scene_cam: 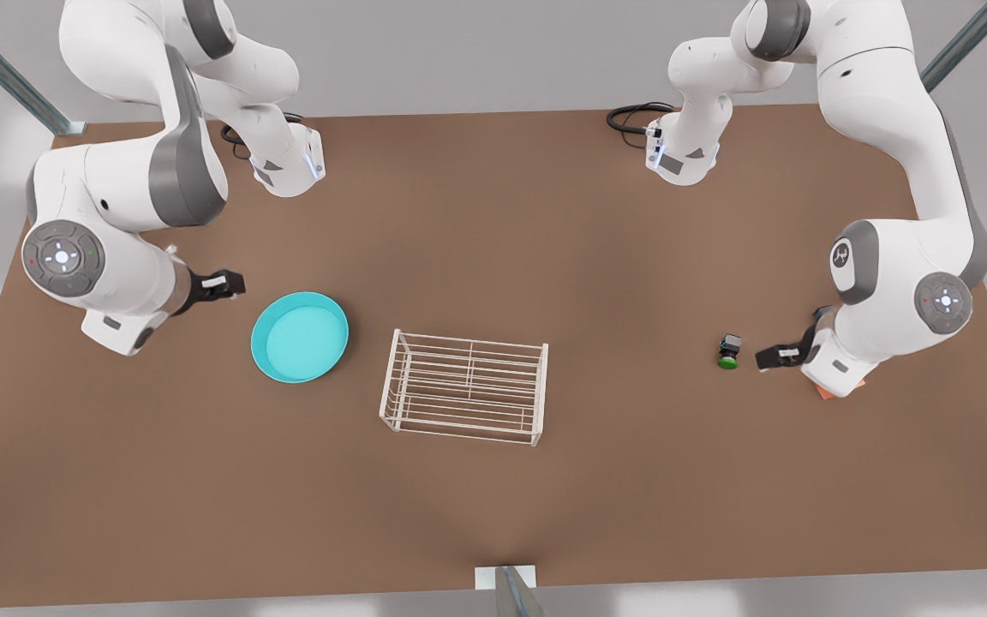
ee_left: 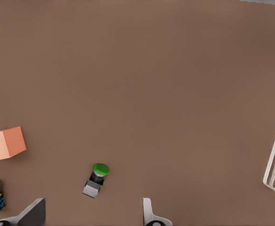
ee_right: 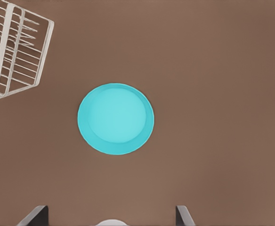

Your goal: Place the plate on the shelf with right arm and place the red button switch in the plate with left arm

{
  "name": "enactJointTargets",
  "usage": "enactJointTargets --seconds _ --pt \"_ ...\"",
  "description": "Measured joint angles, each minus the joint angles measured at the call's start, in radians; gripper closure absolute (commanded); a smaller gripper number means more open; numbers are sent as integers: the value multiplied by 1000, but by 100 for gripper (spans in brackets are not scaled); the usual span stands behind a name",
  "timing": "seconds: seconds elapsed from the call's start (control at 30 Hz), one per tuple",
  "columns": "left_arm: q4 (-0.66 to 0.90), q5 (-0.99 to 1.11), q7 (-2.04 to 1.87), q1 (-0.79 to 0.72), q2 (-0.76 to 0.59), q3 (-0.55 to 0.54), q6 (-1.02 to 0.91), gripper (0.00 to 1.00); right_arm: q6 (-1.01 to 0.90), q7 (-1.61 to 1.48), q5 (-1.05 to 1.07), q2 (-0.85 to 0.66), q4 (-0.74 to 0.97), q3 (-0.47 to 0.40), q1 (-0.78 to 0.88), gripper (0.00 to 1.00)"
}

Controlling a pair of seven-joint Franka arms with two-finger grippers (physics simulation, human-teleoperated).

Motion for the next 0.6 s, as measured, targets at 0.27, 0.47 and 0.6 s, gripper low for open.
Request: enactJointTargets --seconds 0.27,0.47,0.6 --pt "12 15 -37 -11 13 -3 103 0 266 -18 107 36 -333 -128 -10 0" --pt "19 17 -54 2 21 -1 132 0 445 -38 204 63 -403 -205 -26 0" --pt "-32 30 -44 31 -7 11 117 0 629 -64 230 -10 -693 -210 -26 0"
